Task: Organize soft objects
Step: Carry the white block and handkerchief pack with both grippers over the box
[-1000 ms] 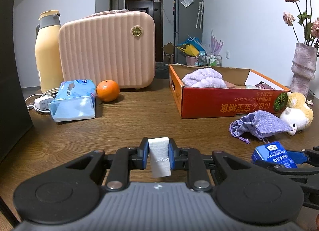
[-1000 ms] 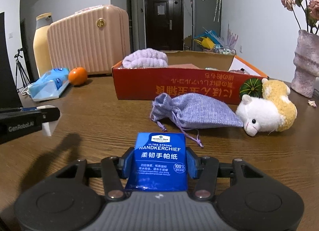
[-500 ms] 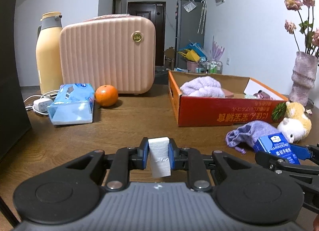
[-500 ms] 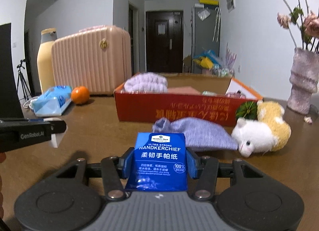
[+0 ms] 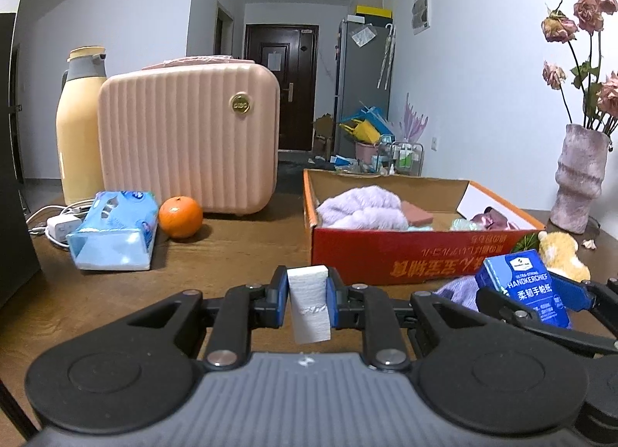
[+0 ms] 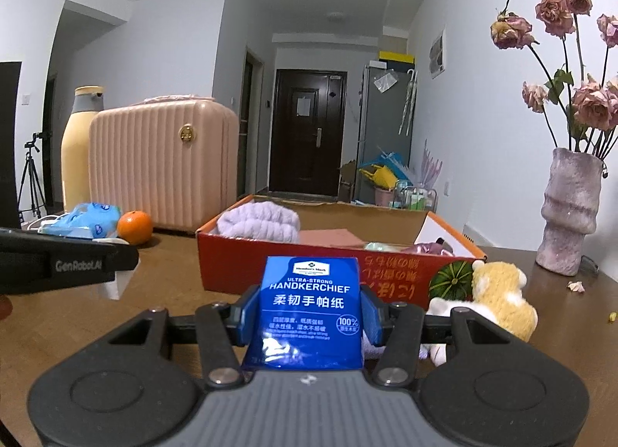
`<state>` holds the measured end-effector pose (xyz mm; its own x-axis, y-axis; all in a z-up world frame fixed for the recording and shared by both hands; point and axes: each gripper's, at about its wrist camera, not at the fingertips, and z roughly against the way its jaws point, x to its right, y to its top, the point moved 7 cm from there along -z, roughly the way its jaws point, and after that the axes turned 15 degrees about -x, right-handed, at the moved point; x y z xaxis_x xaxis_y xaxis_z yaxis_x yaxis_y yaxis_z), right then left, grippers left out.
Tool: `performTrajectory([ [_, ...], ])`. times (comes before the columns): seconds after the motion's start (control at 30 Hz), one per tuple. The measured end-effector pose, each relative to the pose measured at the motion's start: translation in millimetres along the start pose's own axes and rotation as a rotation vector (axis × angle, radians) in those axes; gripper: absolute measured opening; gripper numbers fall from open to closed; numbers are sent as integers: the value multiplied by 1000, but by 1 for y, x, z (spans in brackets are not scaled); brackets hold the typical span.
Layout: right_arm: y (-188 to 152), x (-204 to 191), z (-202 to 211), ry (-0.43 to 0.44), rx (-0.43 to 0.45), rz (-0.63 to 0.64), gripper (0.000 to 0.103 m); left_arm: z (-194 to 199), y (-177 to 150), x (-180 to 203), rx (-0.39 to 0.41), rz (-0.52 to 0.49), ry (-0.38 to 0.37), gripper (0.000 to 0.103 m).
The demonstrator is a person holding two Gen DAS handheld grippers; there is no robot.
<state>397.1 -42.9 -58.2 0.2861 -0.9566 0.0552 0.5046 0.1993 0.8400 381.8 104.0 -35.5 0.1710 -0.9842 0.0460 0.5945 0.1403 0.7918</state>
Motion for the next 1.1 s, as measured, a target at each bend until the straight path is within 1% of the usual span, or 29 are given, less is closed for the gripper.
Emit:
performTrajectory([
  [0.3,10,17,-8,-16,32,-18,52,-9,14,17,19,10,-14,20],
  [1.1,35,60,-35,-51,67,-96,52,-34,50,51,64,37,-59,20],
])
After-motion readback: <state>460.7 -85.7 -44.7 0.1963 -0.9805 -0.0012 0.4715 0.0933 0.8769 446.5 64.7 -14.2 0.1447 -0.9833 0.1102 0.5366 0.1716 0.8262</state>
